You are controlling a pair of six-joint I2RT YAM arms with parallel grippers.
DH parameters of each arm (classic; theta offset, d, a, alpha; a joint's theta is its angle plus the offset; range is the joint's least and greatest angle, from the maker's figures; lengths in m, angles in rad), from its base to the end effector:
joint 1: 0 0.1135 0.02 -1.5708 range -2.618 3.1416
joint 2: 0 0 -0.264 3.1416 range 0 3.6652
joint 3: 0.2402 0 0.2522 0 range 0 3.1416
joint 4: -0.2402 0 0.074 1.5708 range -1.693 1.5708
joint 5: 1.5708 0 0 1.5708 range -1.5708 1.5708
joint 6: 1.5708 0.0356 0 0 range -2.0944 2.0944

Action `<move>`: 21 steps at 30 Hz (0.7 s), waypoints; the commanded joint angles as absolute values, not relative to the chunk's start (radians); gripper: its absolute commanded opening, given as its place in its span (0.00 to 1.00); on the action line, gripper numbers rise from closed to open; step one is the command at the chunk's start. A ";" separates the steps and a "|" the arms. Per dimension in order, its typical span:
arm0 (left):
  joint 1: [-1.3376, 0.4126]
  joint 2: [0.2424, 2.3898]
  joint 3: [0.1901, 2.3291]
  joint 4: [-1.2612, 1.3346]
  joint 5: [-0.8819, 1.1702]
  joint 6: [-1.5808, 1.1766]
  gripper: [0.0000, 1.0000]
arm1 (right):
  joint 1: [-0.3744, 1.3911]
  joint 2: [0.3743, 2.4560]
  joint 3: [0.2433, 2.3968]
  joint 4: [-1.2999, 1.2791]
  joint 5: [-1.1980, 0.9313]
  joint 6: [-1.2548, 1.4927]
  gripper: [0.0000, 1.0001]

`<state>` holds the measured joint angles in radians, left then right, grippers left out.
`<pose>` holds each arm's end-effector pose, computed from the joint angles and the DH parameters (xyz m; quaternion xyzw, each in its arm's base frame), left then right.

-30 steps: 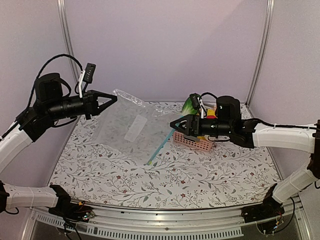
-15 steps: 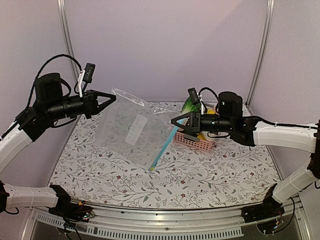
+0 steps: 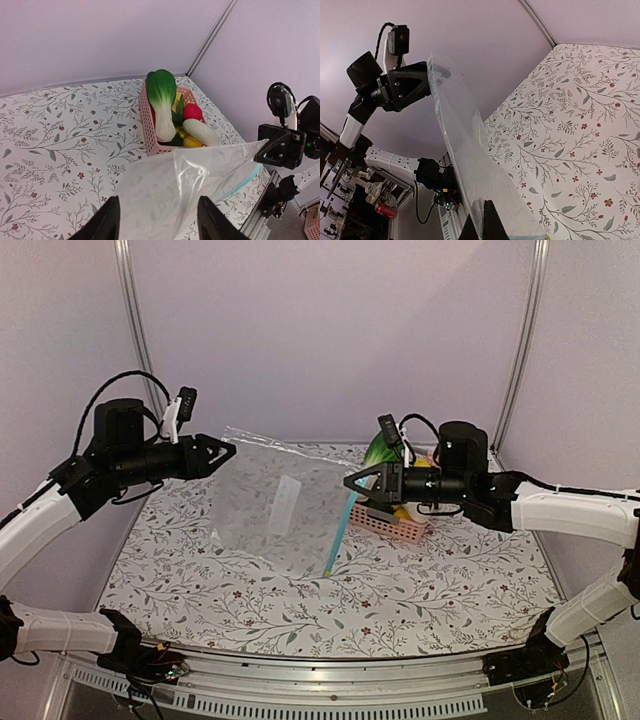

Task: Place the food in the zip-top bag and seal the zipper
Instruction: Pass from the left arm to the right, then pass from the right arm to the left

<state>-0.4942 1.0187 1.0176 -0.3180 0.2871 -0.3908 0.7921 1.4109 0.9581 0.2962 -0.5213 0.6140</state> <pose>0.1970 -0.1176 0.3641 0.1251 0.7967 -0.3530 0.4743 0.2178 0.2460 0.3046 -0.2321 0.7168 0.5553 0.3522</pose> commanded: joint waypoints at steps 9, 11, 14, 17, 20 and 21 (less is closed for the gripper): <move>-0.543 0.996 1.011 -0.347 0.041 -0.270 0.95 | 0.795 1.404 1.160 -0.021 -0.278 0.740 0.00; -0.577 0.993 1.011 -0.358 -0.021 -0.253 0.96 | 0.799 1.416 1.181 -0.045 -0.245 0.776 0.00; -0.625 0.999 0.996 -0.345 -0.024 -0.269 0.96 | 0.812 1.434 1.207 -0.057 -0.198 0.840 0.00; -0.689 1.015 0.961 -0.278 -0.008 -0.295 0.96 | 0.836 1.458 1.243 -0.065 -0.126 0.893 0.00; -0.777 1.047 0.935 -0.208 -0.008 -0.304 0.97 | 0.861 1.482 1.280 -0.080 -0.036 0.947 0.00; -0.804 1.061 0.935 -0.191 -0.011 -0.306 0.97 | 0.867 1.486 1.287 -0.080 -0.010 0.978 0.00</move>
